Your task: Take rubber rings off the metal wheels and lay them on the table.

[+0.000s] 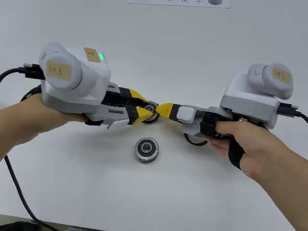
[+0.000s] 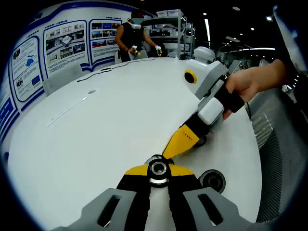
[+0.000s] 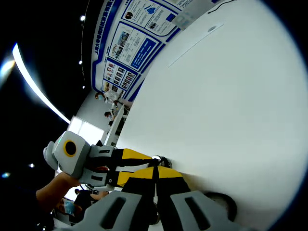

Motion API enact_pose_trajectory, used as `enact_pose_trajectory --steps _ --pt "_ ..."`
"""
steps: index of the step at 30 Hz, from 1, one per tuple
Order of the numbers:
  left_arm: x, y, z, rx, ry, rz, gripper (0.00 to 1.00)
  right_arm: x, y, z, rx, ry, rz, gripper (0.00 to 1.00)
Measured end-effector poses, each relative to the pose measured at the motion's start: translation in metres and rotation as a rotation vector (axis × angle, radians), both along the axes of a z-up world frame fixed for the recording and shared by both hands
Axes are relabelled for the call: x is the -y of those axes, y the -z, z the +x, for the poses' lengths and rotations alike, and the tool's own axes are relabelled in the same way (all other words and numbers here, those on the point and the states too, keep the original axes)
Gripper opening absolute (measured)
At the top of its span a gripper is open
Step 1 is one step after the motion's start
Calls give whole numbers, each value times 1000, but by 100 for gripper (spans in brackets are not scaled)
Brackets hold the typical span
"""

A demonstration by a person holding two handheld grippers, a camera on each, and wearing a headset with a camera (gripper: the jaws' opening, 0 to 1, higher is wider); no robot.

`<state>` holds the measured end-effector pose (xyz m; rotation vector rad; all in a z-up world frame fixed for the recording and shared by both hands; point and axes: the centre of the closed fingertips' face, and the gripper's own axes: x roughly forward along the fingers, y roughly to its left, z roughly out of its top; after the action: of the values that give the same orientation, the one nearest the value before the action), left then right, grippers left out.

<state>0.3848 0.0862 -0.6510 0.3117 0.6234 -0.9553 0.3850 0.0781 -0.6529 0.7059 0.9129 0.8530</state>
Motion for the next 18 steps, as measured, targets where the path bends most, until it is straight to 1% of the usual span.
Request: enact_pose_trajectory --steps 3,8,12,14,18 --pt "0 0 0 1 0 0 13 -1 0 0 -12 12 7 1" --pt "0 0 1 7 2 4 13 -2 0 0 -12 12 7 1" --pt "0 0 1 6 3 7 13 -4 -1 0 -2 6 3 1" --pt "0 0 1 5 4 7 13 -5 -2 -1 13 -3 -5 1" --pt "0 0 1 7 4 9 13 -7 -3 -2 14 -15 -1 1"
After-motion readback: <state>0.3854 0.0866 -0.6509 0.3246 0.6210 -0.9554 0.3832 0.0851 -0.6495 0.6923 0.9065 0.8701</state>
